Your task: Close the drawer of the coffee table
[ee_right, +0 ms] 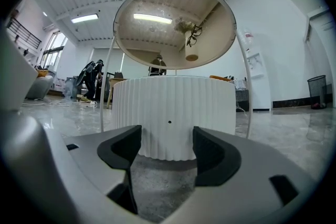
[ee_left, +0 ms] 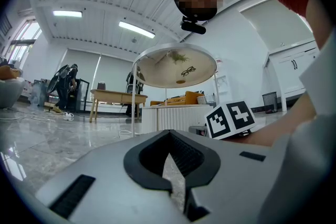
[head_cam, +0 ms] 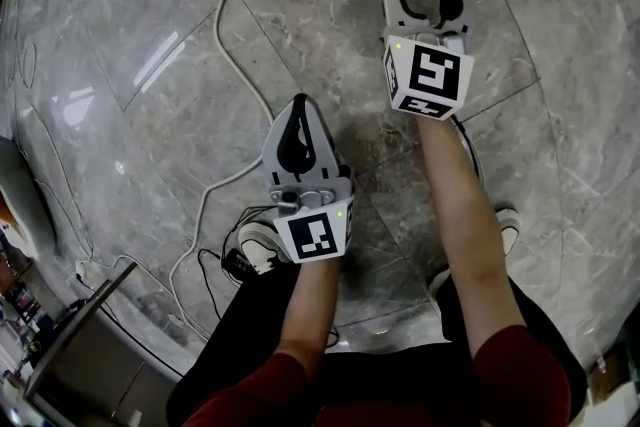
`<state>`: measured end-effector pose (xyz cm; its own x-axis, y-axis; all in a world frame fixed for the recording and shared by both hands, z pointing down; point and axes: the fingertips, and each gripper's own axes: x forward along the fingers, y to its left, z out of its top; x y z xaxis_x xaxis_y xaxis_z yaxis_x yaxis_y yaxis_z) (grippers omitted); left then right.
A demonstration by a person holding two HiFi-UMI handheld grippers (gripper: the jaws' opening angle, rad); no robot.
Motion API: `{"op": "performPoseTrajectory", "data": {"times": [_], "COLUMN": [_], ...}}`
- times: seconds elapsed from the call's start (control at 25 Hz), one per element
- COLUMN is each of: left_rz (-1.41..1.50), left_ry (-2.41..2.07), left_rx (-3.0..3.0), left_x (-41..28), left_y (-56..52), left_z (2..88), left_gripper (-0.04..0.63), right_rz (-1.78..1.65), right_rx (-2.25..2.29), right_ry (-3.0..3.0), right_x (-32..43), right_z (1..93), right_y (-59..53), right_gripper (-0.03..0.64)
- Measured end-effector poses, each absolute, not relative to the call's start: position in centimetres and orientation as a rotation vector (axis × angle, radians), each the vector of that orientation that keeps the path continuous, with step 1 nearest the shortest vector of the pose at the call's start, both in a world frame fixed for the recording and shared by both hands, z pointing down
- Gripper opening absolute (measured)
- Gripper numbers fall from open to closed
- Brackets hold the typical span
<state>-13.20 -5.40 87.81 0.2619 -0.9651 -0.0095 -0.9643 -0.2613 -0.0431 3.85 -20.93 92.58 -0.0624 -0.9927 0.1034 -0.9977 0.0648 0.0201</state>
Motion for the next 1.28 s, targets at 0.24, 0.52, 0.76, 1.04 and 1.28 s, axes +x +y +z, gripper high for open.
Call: {"op": "performPoseTrajectory", "data": {"times": [0.24, 0.52, 0.76, 1.04, 1.28], "left_rz": [-0.022, -0.013, -0.012, -0.008, -0.006], "left_ry": [1.863, 1.867, 1.858, 1.859, 1.856], "left_rx": [-2.467, -2.471, -2.480, -2.478, -2.473], "left_x": [-13.0, -13.0, -12.8, -12.8, -12.8], "left_y": [-5.4, -5.4, -5.2, -5.2, -5.4], "left_z": [87.4, 87.4, 87.3, 87.3, 87.0], "left_gripper": [0.012, 0.012, 0.012, 0.012, 0.014], "right_rz": [0.065, 0.098, 0.099, 0.086, 0.123], "right_rx": [2.089, 2.115, 2.111, 2.092, 2.093], "right_ry": [-2.209, -2.197, -2.198, -2.205, -2.224], "right_x": [3.7, 3.7, 3.5, 3.5, 4.1], "right_z": [92.7, 92.7, 92.7, 92.7, 92.3], "right_y": [-22.0, -23.5, -24.2, -24.2, -23.4], "right_gripper": [0.307, 0.307, 0.307, 0.307, 0.307]}}
